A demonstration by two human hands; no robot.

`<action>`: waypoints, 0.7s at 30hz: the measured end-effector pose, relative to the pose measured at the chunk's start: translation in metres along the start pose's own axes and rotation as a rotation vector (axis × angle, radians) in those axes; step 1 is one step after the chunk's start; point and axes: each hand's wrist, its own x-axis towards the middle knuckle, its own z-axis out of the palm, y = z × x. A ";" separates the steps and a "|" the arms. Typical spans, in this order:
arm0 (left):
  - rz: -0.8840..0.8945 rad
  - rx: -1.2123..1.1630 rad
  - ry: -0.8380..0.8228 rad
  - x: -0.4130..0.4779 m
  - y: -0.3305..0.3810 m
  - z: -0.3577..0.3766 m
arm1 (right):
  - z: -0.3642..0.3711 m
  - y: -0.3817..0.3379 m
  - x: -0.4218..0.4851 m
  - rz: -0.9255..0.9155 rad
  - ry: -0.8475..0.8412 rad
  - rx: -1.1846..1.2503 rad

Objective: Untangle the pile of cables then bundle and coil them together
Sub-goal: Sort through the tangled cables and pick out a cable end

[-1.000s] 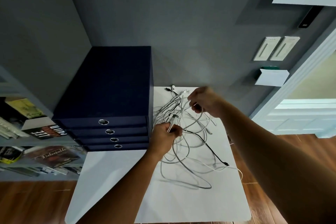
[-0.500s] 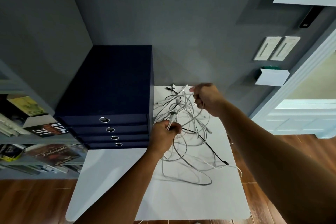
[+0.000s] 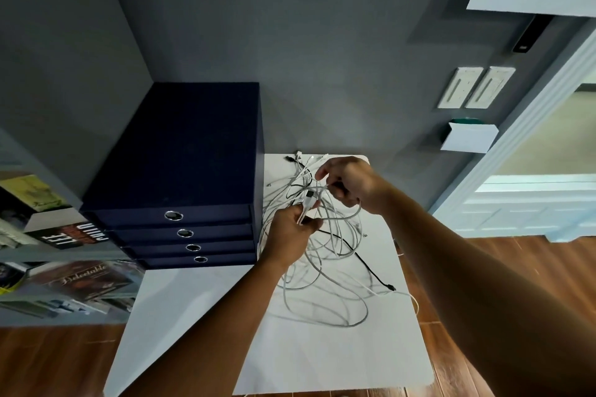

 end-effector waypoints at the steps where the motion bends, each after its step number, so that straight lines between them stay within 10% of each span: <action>1: -0.007 0.013 -0.010 0.001 -0.001 0.000 | -0.001 0.001 0.000 -0.006 -0.028 0.030; 21: -0.071 -0.202 0.025 -0.003 0.007 0.001 | -0.046 0.015 0.004 -0.289 0.433 0.423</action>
